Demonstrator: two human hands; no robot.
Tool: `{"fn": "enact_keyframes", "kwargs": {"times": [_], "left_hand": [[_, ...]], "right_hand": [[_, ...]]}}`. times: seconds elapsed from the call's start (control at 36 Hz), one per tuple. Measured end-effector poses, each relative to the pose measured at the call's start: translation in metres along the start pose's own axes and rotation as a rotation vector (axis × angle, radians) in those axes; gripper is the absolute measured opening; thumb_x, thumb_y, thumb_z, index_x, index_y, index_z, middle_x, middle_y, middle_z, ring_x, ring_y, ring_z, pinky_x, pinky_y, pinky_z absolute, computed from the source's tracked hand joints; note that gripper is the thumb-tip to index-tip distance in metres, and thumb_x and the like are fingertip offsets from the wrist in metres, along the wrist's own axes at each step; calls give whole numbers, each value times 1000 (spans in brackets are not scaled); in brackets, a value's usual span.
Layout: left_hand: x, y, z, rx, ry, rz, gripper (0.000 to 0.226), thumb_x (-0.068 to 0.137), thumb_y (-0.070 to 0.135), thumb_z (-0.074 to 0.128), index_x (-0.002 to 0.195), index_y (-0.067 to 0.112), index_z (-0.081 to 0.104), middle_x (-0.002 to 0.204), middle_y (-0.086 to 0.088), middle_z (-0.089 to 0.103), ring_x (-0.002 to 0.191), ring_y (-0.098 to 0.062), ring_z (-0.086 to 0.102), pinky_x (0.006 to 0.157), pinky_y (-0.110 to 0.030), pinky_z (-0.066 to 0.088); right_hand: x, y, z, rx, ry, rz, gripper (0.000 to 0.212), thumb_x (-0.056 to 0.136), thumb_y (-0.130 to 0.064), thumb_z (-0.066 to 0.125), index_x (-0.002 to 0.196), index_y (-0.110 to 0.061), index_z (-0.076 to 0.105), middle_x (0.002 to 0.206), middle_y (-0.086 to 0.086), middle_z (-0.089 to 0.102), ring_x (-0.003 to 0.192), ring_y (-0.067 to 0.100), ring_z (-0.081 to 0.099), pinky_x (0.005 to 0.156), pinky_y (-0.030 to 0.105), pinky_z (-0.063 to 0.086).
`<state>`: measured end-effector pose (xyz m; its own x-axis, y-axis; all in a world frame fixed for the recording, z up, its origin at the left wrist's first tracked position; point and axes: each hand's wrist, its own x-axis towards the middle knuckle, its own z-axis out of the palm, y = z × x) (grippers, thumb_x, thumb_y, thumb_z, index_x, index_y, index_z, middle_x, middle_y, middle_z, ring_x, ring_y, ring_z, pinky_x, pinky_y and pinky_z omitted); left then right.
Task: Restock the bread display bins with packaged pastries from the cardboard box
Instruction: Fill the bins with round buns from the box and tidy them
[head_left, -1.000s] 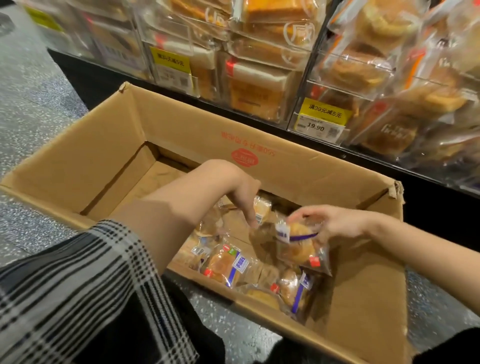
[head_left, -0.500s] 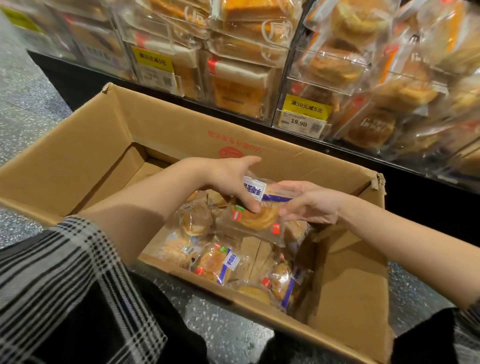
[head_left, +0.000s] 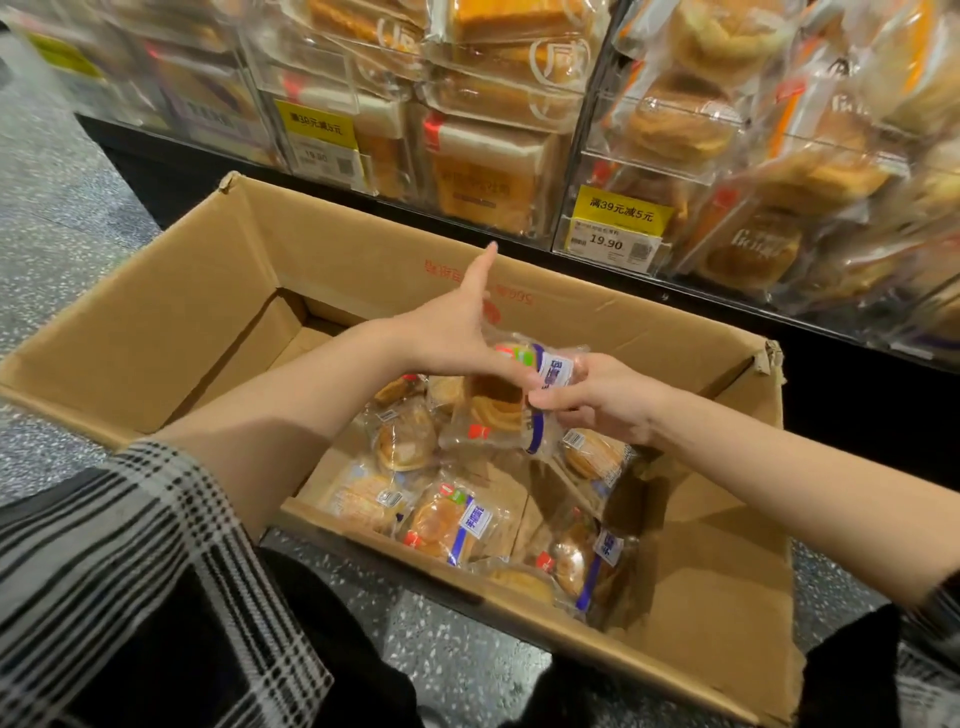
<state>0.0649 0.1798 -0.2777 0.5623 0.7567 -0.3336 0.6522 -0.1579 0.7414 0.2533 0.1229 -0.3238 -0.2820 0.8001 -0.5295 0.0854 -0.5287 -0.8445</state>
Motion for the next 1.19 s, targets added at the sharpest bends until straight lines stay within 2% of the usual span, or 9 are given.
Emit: {"fn": "enact_keyframes", "kwargs": {"times": [0.08,0.17,0.25,0.42,0.72,0.94,1.06,1.14,1.19], "left_hand": [[-2,2,-3,-49,-2,-59,141,54,42,85,149,31,-18,153,-13,29,134,-27,41,108,-40,39],[0,4,-5,24,-10,-109,113,63,35,85,150,20,15,137,-4,49,114,-19,55,83,-26,52],[2,5,-6,256,20,-61,74,68,33,84,128,15,46,113,3,54,97,-15,54,65,-18,46],[4,-1,-2,569,-104,-98,66,68,30,84,120,17,47,94,5,50,88,-17,53,70,-29,45],[10,-13,1,589,-207,-123,57,68,30,85,108,21,45,83,7,48,78,-13,50,64,-26,40],[7,-9,-3,531,-160,-115,85,67,29,86,138,21,39,110,1,51,100,-19,51,83,-31,47],[5,-5,-6,459,-119,-127,85,62,32,88,133,24,43,106,5,52,103,-18,52,87,-32,46],[2,0,-7,326,-90,-145,85,56,33,90,130,25,47,96,10,56,97,-13,55,77,-24,42],[-1,6,-8,215,-41,-149,82,56,31,91,126,25,49,98,11,58,94,-11,57,75,-25,46]], "right_hand": [[-1,-5,-3,250,-59,9,36,85,3,61,120,1,52,101,16,60,67,10,67,52,13,51],[3,-9,-8,267,-168,48,71,62,-11,87,122,1,51,109,18,63,85,19,71,70,25,58],[7,-5,-12,-141,-100,193,63,69,-10,81,125,-5,51,130,20,57,120,35,56,95,32,52],[21,49,-8,-1140,-216,544,67,80,-23,76,138,-10,45,127,6,55,110,22,55,84,26,51],[21,99,26,-2021,-504,189,72,83,-22,71,145,-15,37,148,13,36,129,28,43,100,35,41],[20,83,31,-1994,-503,265,76,73,-41,78,137,-13,47,120,6,57,108,22,55,85,29,43],[15,67,35,-2030,-409,232,44,87,-38,64,122,-11,58,91,3,57,80,17,52,76,28,41],[10,47,32,-2027,-285,125,32,92,-29,61,118,-10,60,115,8,61,106,23,54,97,36,37],[2,27,26,-1907,-202,95,39,84,-33,71,114,-9,61,116,7,60,112,25,53,90,34,41]]}}
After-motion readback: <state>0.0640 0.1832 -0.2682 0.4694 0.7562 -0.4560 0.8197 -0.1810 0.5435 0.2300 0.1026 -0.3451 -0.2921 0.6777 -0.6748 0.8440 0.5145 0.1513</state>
